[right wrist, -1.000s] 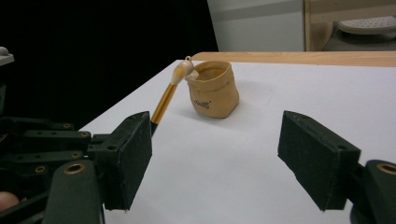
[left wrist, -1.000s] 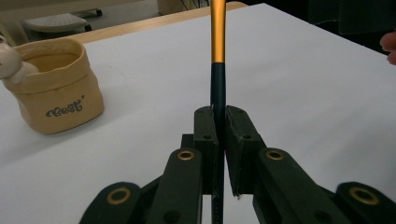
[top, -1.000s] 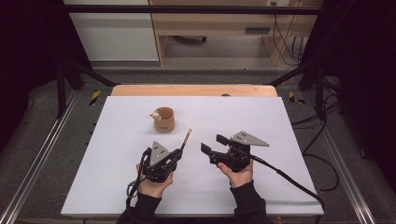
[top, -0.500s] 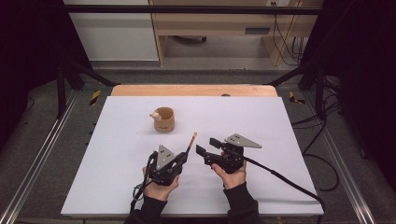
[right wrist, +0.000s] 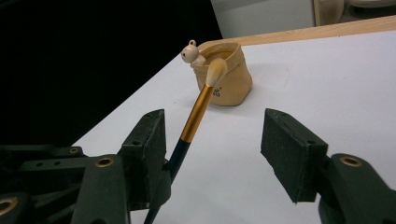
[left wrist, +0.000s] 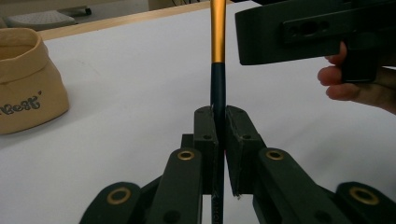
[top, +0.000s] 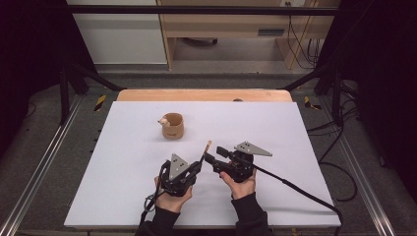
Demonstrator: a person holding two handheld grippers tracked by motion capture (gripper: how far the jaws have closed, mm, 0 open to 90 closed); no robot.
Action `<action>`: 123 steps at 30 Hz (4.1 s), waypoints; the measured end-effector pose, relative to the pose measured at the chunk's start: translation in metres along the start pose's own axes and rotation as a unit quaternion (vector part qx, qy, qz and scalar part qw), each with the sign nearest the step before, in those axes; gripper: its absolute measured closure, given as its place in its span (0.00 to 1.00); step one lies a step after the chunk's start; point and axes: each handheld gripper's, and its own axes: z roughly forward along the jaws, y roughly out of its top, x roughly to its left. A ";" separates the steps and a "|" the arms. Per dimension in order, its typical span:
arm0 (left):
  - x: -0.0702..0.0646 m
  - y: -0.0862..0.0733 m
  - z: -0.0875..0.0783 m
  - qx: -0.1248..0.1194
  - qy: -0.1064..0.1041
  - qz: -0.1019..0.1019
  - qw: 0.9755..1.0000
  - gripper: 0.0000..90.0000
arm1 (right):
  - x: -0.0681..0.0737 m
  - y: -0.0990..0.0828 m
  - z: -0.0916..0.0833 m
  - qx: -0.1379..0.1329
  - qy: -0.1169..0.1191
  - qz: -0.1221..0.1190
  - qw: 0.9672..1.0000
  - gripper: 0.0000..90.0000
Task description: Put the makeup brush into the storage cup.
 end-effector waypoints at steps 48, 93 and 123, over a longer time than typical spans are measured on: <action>-0.007 0.002 0.002 0.008 -0.004 0.018 1.000 0.95 | 0.001 -0.007 0.005 0.005 0.051 0.036 0.998 0.93; -0.009 0.012 0.022 0.029 -0.025 0.026 0.999 0.84 | 0.003 -0.006 0.000 -0.001 0.055 -0.030 0.998 0.93; 0.027 0.016 0.001 0.006 0.007 -0.035 0.999 0.92 | 0.001 0.016 -0.024 -0.022 -0.008 -0.093 0.995 0.45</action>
